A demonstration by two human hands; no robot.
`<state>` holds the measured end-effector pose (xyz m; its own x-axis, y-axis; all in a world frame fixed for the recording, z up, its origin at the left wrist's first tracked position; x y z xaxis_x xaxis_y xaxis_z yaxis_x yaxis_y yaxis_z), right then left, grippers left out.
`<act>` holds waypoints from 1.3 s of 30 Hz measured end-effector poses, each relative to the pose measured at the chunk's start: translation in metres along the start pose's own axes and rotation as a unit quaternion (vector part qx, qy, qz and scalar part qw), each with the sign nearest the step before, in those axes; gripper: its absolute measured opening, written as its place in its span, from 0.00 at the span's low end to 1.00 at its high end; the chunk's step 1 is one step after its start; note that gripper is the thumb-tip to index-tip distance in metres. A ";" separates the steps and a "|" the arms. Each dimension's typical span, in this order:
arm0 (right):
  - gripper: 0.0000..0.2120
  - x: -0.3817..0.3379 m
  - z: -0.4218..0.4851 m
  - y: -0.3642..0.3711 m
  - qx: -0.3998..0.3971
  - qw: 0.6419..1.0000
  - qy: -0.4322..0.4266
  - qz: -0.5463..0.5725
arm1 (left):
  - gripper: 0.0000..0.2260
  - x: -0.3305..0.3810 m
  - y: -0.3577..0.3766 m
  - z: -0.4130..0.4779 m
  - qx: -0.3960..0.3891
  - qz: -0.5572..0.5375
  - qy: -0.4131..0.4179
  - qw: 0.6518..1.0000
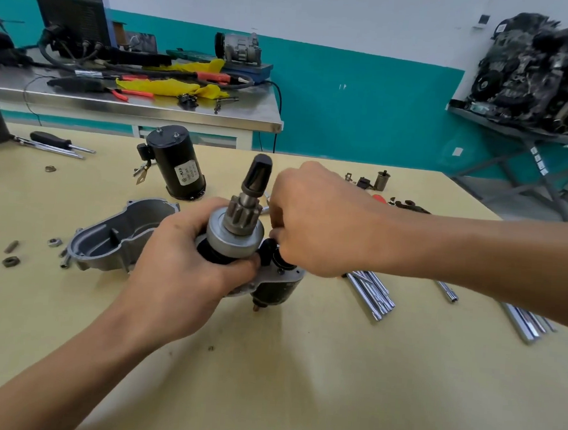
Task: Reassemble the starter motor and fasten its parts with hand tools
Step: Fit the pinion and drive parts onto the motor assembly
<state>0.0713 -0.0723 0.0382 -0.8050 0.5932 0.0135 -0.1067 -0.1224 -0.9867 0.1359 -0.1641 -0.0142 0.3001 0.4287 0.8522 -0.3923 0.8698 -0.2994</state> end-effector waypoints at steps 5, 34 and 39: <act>0.11 0.005 0.004 0.003 -0.018 0.999 -0.018 0.031 | 0.15 0.002 0.000 -0.001 0.013 0.021 0.004 1.000; 0.09 -0.024 -0.029 -0.004 -0.042 0.939 -0.341 -0.019 | 0.11 -0.014 -0.001 0.010 -0.074 -0.035 -0.007 0.997; 0.09 -0.025 -0.029 0.001 -0.059 0.936 -0.345 -0.037 | 0.12 -0.014 -0.002 0.011 -0.079 -0.033 -0.007 0.996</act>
<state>0.1079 -0.0645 0.0319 -0.9875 -0.0636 0.1444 -0.1454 0.0111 -0.9893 0.1226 -0.1749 -0.0209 0.3084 0.3671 0.8776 -0.2293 0.9240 -0.3060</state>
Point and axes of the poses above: each hand's wrist, its own z-axis towards the middle knuckle, its own y-axis out of the palm, x = y × z, the point moved 9 cm from there along z, towards the middle knuckle
